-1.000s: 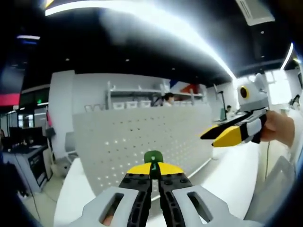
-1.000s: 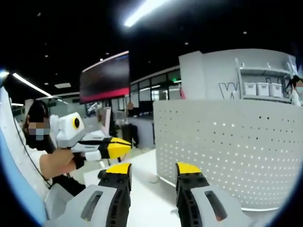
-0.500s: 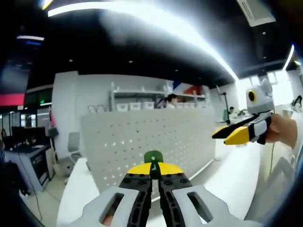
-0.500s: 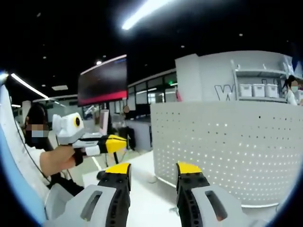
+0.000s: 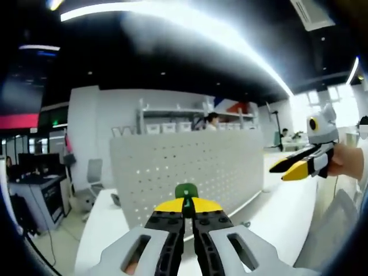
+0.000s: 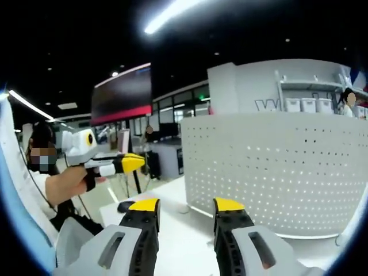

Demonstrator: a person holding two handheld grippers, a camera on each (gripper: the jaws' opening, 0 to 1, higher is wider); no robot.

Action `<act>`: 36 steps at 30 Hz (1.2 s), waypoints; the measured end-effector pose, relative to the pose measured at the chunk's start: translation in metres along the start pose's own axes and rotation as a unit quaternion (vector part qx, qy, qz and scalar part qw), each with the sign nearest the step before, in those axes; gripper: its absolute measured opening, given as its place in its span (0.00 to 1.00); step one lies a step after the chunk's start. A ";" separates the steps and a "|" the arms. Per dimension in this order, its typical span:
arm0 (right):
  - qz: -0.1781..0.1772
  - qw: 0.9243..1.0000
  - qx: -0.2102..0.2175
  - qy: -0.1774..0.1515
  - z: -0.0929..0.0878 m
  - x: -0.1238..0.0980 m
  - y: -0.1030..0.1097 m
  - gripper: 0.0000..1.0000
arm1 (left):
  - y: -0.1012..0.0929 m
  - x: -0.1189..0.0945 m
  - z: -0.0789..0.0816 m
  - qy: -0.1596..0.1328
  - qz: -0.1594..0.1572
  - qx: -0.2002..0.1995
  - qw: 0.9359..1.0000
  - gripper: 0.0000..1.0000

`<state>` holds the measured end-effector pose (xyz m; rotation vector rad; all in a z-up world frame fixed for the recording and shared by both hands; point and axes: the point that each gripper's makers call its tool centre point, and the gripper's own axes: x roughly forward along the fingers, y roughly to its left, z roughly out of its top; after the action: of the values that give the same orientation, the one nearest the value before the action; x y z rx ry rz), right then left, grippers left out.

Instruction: Insert the hook assembly into the mounting plate slot until the hook locks in place.

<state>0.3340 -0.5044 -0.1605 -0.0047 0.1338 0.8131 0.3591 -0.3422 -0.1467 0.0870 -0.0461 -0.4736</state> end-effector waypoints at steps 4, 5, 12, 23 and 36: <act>-0.005 1.000 -0.005 -0.005 0.002 -0.004 0.001 0.36 | 0.000 -0.008 0.003 -0.004 0.002 0.000 1.000 0.03; -0.009 1.000 -0.009 -0.010 0.001 -0.006 0.001 0.36 | 0.000 -0.010 0.003 -0.005 0.003 0.000 1.000 0.03; -0.074 0.996 -0.029 -0.043 -0.037 -0.028 -0.010 0.33 | -0.001 -0.022 0.002 -0.003 0.008 0.004 1.000 0.03; -0.143 0.982 -0.064 -0.102 -0.030 -0.057 -0.022 0.35 | -0.004 -0.030 0.022 -0.005 0.011 0.042 0.999 0.03; -0.144 0.983 -0.061 -0.101 -0.032 -0.061 -0.022 0.37 | -0.003 -0.006 0.040 -0.017 0.017 0.041 0.999 0.03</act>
<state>0.3046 -0.5655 -0.1857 -0.0550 -0.1069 0.5276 0.3499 -0.3456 -0.1071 0.1584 -0.0994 -0.4384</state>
